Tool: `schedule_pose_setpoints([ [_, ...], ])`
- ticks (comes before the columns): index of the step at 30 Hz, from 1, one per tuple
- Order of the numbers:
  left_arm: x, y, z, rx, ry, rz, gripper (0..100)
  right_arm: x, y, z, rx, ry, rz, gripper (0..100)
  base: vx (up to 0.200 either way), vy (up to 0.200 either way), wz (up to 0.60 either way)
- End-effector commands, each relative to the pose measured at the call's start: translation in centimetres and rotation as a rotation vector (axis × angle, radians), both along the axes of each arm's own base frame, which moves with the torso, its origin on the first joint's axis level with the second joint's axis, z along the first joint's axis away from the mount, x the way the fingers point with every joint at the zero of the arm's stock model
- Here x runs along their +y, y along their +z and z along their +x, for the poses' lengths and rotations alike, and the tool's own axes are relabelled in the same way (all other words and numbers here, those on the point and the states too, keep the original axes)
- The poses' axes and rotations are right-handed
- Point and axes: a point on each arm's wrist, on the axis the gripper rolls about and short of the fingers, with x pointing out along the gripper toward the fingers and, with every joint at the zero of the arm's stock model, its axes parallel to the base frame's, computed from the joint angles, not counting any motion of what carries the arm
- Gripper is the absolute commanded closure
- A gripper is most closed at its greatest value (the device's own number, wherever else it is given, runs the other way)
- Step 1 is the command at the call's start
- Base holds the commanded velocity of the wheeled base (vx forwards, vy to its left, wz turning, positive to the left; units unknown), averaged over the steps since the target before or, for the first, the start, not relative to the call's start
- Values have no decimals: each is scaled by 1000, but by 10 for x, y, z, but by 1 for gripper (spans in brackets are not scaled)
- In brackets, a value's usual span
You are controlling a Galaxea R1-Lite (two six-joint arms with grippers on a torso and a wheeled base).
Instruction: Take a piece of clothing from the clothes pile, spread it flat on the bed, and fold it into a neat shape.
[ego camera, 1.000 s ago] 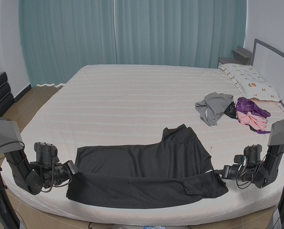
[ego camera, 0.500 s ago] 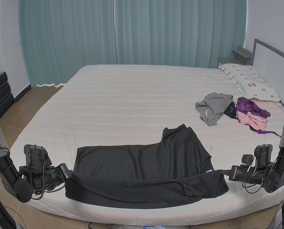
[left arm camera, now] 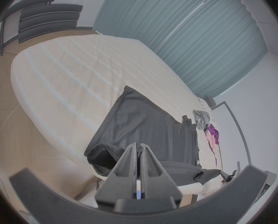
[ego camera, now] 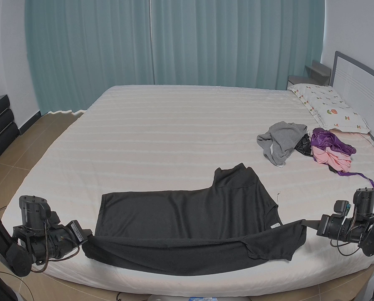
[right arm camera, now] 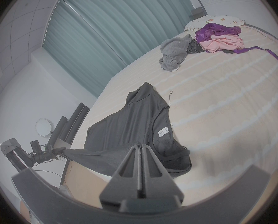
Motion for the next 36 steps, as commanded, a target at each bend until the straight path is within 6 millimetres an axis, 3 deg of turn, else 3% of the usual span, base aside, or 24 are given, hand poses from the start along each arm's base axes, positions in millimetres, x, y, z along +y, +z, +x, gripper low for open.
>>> schedule_pose_setpoints([
  [1,2,3,-5,-10,3,-9,100,-7,5,-4,-17,-24,9,100,0,0,0],
  [12,5,6,-12,-13,41,-49,100,-12,-1,-14,27,-22,37,100,0,0,0],
  [19,7,7,-30,4,39,-41,100,-14,3,-14,7,-19,46,100,0,0,0],
  [36,7,-15,-27,146,50,-25,100,-13,0,-24,42,-15,43,100,0,0,0],
])
